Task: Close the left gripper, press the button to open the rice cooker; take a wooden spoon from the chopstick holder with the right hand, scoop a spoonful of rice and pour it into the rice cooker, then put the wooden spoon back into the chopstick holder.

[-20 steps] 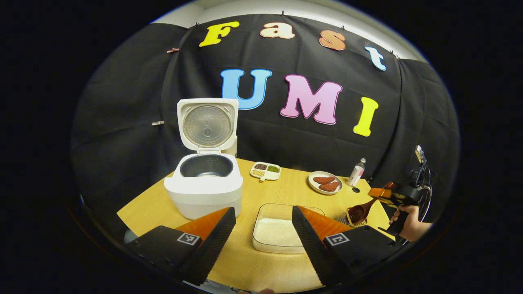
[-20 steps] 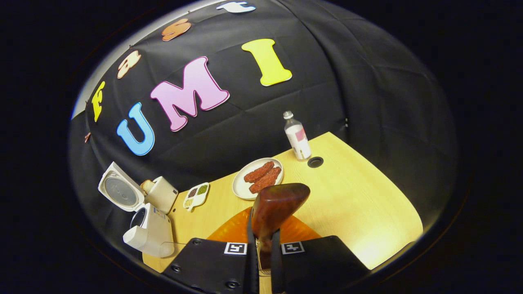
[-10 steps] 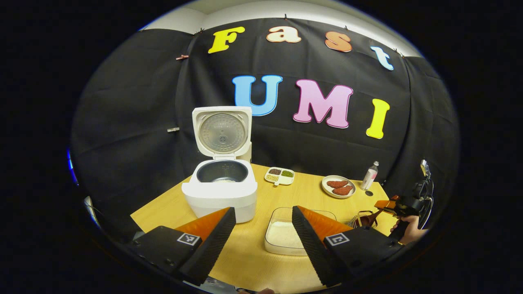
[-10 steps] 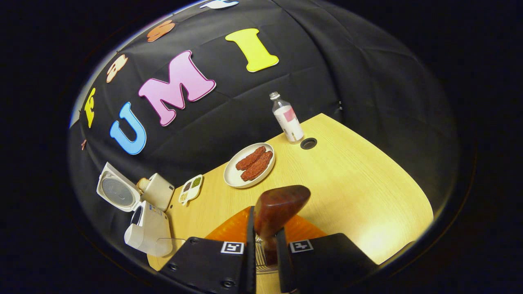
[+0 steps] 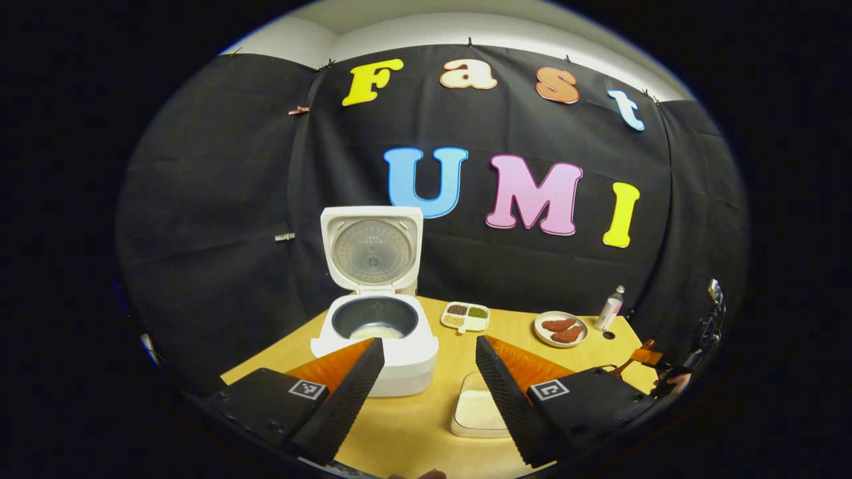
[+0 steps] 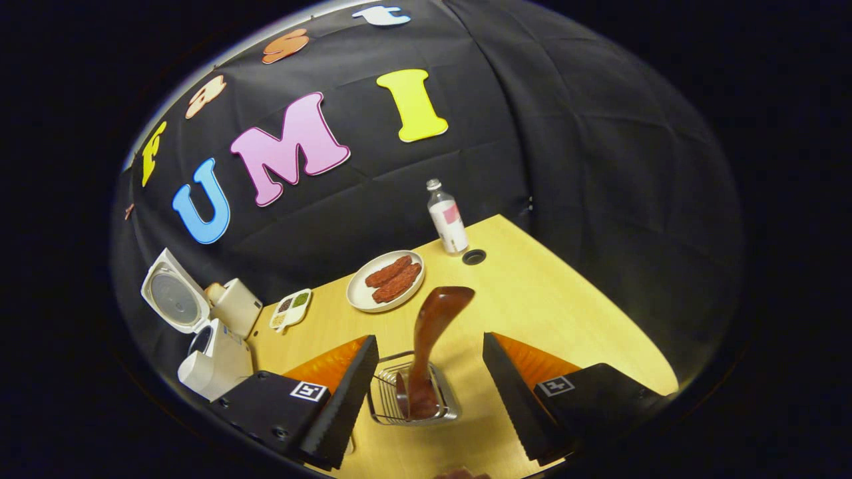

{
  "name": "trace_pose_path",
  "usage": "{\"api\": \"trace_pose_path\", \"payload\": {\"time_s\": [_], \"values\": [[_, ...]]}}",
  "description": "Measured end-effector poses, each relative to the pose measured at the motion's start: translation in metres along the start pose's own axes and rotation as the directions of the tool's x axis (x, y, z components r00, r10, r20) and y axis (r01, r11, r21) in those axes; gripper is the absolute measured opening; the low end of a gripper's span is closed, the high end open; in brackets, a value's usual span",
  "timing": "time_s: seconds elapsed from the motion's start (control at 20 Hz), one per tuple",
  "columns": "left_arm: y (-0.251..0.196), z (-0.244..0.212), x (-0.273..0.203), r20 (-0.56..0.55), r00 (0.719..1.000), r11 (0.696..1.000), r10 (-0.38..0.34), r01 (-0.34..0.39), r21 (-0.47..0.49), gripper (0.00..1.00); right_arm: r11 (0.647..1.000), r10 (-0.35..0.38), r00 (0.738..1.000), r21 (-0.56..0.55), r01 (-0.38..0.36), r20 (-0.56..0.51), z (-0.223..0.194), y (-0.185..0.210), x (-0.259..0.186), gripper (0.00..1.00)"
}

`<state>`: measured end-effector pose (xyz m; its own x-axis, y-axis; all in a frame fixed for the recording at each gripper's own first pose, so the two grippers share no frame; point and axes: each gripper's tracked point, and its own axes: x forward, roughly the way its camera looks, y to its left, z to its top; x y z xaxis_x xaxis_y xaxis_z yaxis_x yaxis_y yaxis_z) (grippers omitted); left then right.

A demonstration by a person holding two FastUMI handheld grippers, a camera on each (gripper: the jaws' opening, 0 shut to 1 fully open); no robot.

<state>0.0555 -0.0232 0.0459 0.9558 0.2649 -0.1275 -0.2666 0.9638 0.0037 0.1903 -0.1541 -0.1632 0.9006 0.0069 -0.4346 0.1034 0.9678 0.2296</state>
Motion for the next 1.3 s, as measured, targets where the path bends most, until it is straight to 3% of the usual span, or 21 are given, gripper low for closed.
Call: {"api": "trace_pose_path", "payload": {"time_s": [0.25, 0.4, 0.6, 0.85, 1.1, 1.3], "values": [[0.029, 0.087, 0.03, 0.107, 0.994, 0.999, -0.023, 0.026, -0.024, 0.95, 0.995, -0.096, 0.992, -0.018, 0.098, 0.082, 0.02, -0.027, -0.057, 0.98], [0.036, 0.128, 0.057, 0.117, 0.989, 0.99, -0.091, 0.102, -0.095, 0.95, 0.975, -0.21, 0.958, -0.028, 0.22, 0.196, 0.044, -0.057, -0.094, 0.98], [0.077, 0.169, 0.11, 0.119, 0.992, 0.998, -0.041, 0.046, -0.043, 0.96, 0.947, -0.296, 0.925, -0.056, 0.318, 0.239, 0.05, -0.081, -0.138, 0.98], [0.105, 0.201, 0.181, 0.145, 0.989, 0.999, -0.034, 0.035, -0.006, 0.96, 0.935, -0.341, 0.907, -0.011, 0.355, 0.246, 0.041, -0.076, -0.179, 0.98], [0.12, 0.23, 0.246, 0.207, 0.977, 0.994, -0.054, 0.032, 0.108, 0.95, 0.928, -0.362, 0.891, 0.013, 0.373, 0.275, 0.043, -0.057, -0.214, 0.99], [0.127, 0.234, 0.296, 0.218, 0.974, 0.994, -0.064, 0.044, 0.095, 0.95, 0.926, -0.368, 0.886, 0.02, 0.378, 0.283, 0.039, -0.041, -0.228, 0.98]]}}
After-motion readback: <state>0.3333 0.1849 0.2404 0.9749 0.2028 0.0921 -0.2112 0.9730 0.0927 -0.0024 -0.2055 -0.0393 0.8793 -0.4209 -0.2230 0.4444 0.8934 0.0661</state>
